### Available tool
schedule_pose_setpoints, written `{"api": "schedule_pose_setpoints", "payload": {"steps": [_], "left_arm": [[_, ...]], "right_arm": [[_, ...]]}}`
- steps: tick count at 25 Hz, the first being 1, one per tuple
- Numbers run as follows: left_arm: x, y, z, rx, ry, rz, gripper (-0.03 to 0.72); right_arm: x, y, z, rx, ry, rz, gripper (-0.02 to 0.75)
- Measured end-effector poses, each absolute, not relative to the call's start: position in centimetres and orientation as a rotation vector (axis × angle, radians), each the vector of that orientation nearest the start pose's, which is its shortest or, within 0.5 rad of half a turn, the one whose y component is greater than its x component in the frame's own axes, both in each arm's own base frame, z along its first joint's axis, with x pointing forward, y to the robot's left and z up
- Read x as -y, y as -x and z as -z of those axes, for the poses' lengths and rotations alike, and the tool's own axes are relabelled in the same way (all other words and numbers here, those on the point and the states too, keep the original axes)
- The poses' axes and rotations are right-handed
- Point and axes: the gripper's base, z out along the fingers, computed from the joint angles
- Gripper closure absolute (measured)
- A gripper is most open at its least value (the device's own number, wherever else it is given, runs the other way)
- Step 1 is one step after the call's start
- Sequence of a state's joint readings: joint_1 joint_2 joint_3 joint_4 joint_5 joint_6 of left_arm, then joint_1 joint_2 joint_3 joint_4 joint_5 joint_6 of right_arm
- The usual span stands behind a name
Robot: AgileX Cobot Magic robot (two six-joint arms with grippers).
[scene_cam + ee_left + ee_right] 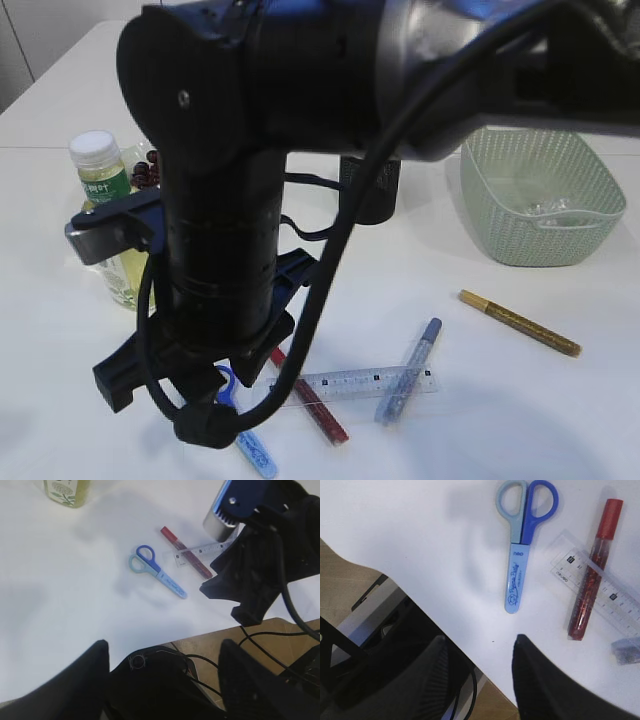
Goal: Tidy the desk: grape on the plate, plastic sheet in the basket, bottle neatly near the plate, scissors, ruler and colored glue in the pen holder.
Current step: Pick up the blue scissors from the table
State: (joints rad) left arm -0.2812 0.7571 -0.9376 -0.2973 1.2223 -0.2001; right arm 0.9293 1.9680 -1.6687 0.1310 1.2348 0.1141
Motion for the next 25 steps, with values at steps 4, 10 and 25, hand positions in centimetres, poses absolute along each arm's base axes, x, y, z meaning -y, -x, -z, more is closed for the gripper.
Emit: {"api": "schedule_pose_setpoints", "payload": {"steps": [4, 10, 25], "left_arm": [[5.3, -9.7, -36.1, -2.575, -0.093, 0.561, 0.19], [5.1, -9.7, -36.0, -2.583, -0.095, 0.537, 0.19], [5.1, -9.6, -36.0, -2.587, -0.096, 0.531, 0.19]], "right_arm": [[-33.7, -23.8, -22.7, -2.891, 1.18, -0.215, 0.389], [-34.2, -24.3, -19.5, -2.958, 1.176, -0.137, 0.389], [-35.3, -25.0, -15.5, -3.043, 1.149, -0.1, 0.389]]}}
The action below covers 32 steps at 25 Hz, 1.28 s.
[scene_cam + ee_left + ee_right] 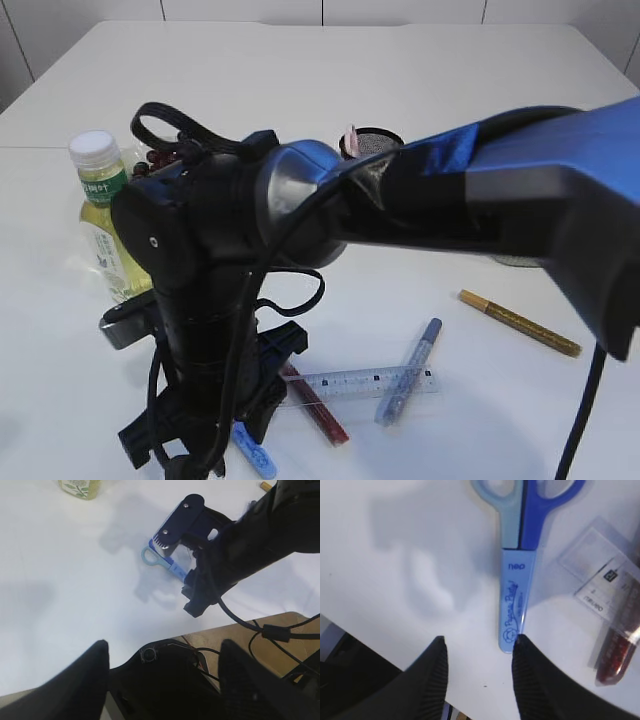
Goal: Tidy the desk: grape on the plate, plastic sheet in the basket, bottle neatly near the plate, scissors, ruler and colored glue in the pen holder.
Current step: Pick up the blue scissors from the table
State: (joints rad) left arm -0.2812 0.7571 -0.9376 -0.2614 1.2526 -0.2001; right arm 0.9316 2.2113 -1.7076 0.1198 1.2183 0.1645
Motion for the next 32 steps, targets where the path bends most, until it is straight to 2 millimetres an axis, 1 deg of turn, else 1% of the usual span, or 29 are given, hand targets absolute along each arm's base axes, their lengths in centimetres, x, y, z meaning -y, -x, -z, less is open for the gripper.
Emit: {"api": "schedule_pose_setpoints", "payload": {"steps": [5, 9, 20, 32], "left_arm": [[5.1, -9.6, -36.0, -2.587, -0.096, 0.531, 0.19], [5.1, -9.6, -35.9, -2.587, -0.096, 0.528, 0.19], [5.1, -9.7, -35.9, -2.587, -0.096, 0.523, 0.19], [5.0, -9.7, -35.9, -2.587, -0.096, 0.515, 0.19]], "right_arm": [[-35.7, -25.6, -15.5, -3.02, 1.126, -0.078, 0.39], [-35.7, -25.8, -15.0, -3.026, 1.102, -0.041, 0.39], [-35.7, -25.9, -13.8, -3.034, 1.114, 0.006, 0.39], [-35.6, -26.0, -13.7, -3.025, 1.118, 0.028, 0.39]]}}
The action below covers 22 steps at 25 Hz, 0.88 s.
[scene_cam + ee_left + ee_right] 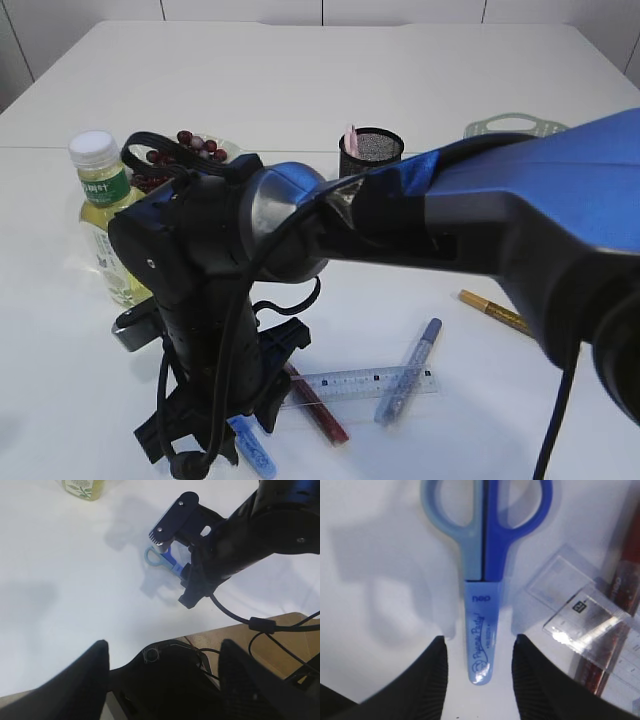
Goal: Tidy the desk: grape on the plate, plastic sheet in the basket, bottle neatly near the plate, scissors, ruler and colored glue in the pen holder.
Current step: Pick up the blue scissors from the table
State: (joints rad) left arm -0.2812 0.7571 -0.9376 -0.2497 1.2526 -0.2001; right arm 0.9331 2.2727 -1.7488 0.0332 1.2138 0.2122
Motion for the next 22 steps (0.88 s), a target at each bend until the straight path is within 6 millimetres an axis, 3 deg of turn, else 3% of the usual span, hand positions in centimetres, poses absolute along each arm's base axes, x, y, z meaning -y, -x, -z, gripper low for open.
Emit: {"api": "schedule_pose_setpoints", "payload": {"steps": [22], "left_arm": [[5.0, -9.67, -35.92, -2.587, -0.096, 0.513, 0.19]], "right_arm": [[-35.61, -26.04, -13.15, -3.036, 1.117, 0.039, 0.418]]}}
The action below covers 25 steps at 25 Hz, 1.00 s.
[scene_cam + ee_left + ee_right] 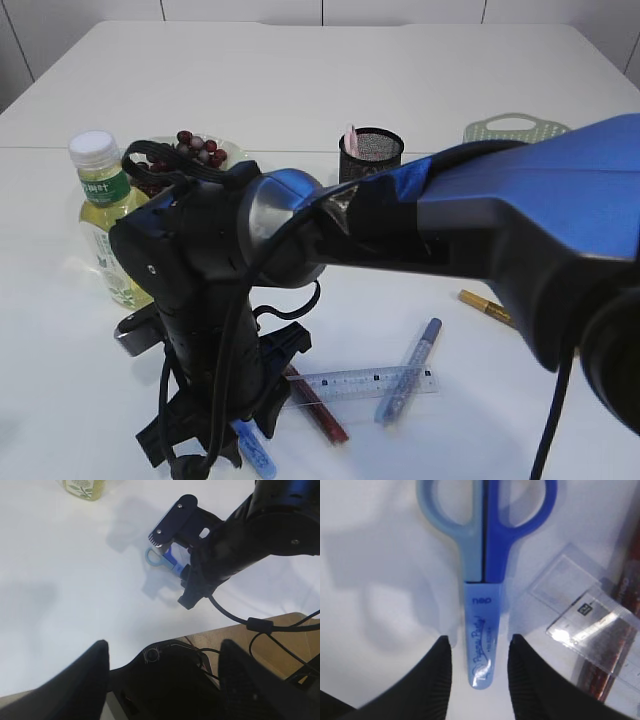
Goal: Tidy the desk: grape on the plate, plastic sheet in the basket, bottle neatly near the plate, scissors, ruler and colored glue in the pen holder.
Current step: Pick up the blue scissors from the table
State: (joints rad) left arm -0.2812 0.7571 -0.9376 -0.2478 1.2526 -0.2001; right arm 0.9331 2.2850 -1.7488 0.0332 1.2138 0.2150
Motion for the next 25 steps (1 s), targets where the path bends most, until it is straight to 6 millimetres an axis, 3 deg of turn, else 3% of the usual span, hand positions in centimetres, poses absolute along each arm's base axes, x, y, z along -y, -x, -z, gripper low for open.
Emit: {"api": "schedule_pose_setpoints", "payload": {"steps": [6, 25], "left_arm": [[5.0, -9.67, -35.92, -2.587, -0.096, 0.513, 0.19], [5.0, -9.67, -35.92, -2.587, -0.096, 0.513, 0.19]], "right_arm": [[-35.61, -26.04, -13.15, -3.036, 1.117, 0.039, 0.456], [-35.65, -26.03, -13.15, -3.036, 1.115, 0.033, 0.458]]}}
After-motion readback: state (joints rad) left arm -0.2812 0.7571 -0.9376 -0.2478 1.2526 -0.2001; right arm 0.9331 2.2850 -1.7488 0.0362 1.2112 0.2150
